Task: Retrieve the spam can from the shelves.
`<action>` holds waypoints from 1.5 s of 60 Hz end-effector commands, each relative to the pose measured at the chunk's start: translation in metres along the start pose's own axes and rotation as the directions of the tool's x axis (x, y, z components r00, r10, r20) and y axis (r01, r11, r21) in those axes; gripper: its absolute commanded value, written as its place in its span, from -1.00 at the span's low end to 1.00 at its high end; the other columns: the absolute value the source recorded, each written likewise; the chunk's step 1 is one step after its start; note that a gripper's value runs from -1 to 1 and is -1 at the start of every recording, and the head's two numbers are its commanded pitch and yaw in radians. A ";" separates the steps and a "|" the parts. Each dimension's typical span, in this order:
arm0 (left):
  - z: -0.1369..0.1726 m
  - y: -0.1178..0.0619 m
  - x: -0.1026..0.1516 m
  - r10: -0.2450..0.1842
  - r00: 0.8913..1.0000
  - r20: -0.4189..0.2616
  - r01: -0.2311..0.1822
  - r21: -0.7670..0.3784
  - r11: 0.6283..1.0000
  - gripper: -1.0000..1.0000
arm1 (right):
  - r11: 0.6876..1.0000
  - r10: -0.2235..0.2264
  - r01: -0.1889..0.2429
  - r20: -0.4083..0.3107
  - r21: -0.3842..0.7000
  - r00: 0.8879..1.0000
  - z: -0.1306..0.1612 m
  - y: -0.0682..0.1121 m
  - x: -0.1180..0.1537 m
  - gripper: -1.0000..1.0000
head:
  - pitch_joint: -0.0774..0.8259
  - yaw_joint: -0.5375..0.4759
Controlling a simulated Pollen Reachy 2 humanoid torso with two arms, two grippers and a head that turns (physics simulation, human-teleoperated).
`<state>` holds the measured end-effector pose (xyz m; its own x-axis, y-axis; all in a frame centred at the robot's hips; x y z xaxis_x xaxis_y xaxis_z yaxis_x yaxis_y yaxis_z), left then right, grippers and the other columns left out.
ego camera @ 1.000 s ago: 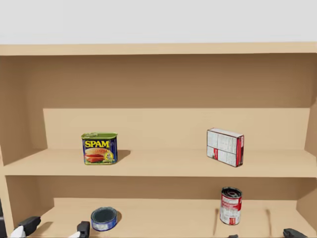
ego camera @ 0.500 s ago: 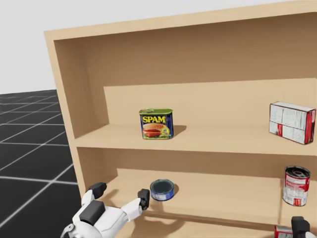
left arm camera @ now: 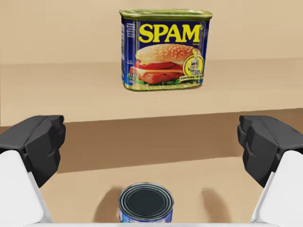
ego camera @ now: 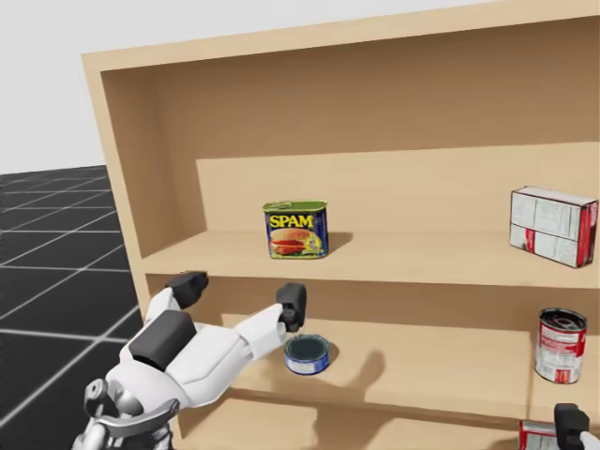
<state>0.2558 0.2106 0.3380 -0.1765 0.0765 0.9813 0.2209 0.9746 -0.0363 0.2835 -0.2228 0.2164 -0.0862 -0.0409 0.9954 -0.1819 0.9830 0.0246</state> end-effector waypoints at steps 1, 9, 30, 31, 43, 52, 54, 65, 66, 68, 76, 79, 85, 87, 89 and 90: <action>-0.013 -0.014 0.031 0.019 0.995 -0.099 -0.015 0.042 0.999 -1.00 | 1.000 -0.018 0.018 -0.001 -0.005 1.000 0.000 0.001 -0.001 -1.00 | -0.47 0.60; -0.039 -0.018 0.033 0.014 0.994 -0.106 -0.008 0.063 0.998 -1.00 | 1.000 -0.021 0.021 -0.002 -0.006 1.000 0.000 0.000 -0.001 -1.00 | -0.47 0.60; -0.112 -0.024 0.021 0.087 0.983 -0.161 -0.061 0.165 0.984 -1.00 | 0.999 -0.032 0.032 0.007 -0.014 0.999 0.000 -0.003 0.003 -1.00 | -0.47 0.60; -0.114 -0.024 0.021 0.084 0.983 -0.161 -0.056 0.173 0.983 -1.00 | 0.999 -0.032 0.032 0.007 -0.014 0.999 0.000 -0.003 0.003 -1.00 | -0.47 0.60; -0.145 -0.029 0.010 0.064 0.980 -0.189 -0.012 0.267 0.964 -1.00 | 0.999 -0.035 0.035 0.006 -0.018 0.999 0.000 -0.004 0.003 -1.00 | -0.45 0.59; -0.156 -0.031 0.000 0.056 0.976 -0.212 0.011 0.301 0.954 -1.00 | 0.999 -0.036 0.036 0.006 -0.018 0.999 0.000 -0.004 0.003 -1.00 | -0.44 0.58; -0.158 -0.031 -0.001 0.055 0.976 -0.211 0.013 0.309 0.951 -1.00 | 0.999 -0.037 0.037 0.007 -0.019 0.999 0.000 -0.005 0.003 -1.00 | -0.44 0.58; -0.157 -0.036 0.002 0.071 0.982 -0.176 -0.013 0.312 0.950 0.92 | 0.999 -0.040 0.040 0.004 -0.017 0.999 0.000 -0.005 0.003 -1.00 | -0.43 0.58; -0.156 -0.037 0.003 0.069 0.983 -0.170 -0.013 0.308 0.951 0.99 | 0.999 -0.040 0.040 0.004 -0.017 0.999 0.000 -0.005 0.003 -1.00 | -0.43 0.58; -0.155 -0.038 0.004 0.072 0.983 -0.168 -0.018 0.303 0.953 1.00 | 0.999 -0.041 0.041 0.004 -0.017 0.999 0.000 -0.005 0.003 -1.00 | -0.43 0.58; -0.152 -0.041 0.012 0.074 0.985 -0.153 -0.028 0.280 0.960 1.00 | 0.999 -0.044 0.044 0.003 -0.014 0.999 0.000 -0.005 0.003 -1.00 | -0.43 0.58; -0.150 -0.042 0.017 0.063 0.988 -0.141 -0.021 0.276 0.961 1.00 | 0.999 -0.045 0.045 0.005 -0.014 0.999 0.000 -0.005 0.003 -1.00 | -0.43 0.57; -0.143 -0.043 0.031 0.052 0.993 -0.107 -0.022 0.266 0.964 1.00 | 0.999 -0.047 0.047 0.006 -0.015 0.999 0.000 -0.005 0.004 -1.00 | -0.43 0.57; -0.139 -0.043 0.036 0.051 0.994 -0.096 -0.024 0.262 0.965 1.00 | 0.999 -0.048 0.048 0.006 -0.015 0.999 0.000 -0.005 0.004 -1.00 | -0.43 0.57; -0.135 -0.043 0.040 0.049 0.995 -0.085 -0.026 0.260 0.965 1.00 | 0.999 -0.047 0.047 0.006 -0.014 0.999 0.000 -0.005 0.004 -1.00 | -0.43 0.57; -0.133 -0.043 0.041 0.047 0.995 -0.082 -0.024 0.258 0.966 1.00 | 0.999 -0.047 0.047 0.006 -0.014 0.999 0.000 -0.005 0.004 -1.00 | -0.43 0.57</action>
<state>0.3858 0.1642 0.3817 -0.1793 0.0125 0.9837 -0.1163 0.9926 -0.0338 0.2844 -0.2302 0.2208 -0.0853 -0.0746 0.9936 -0.1705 0.9836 0.0592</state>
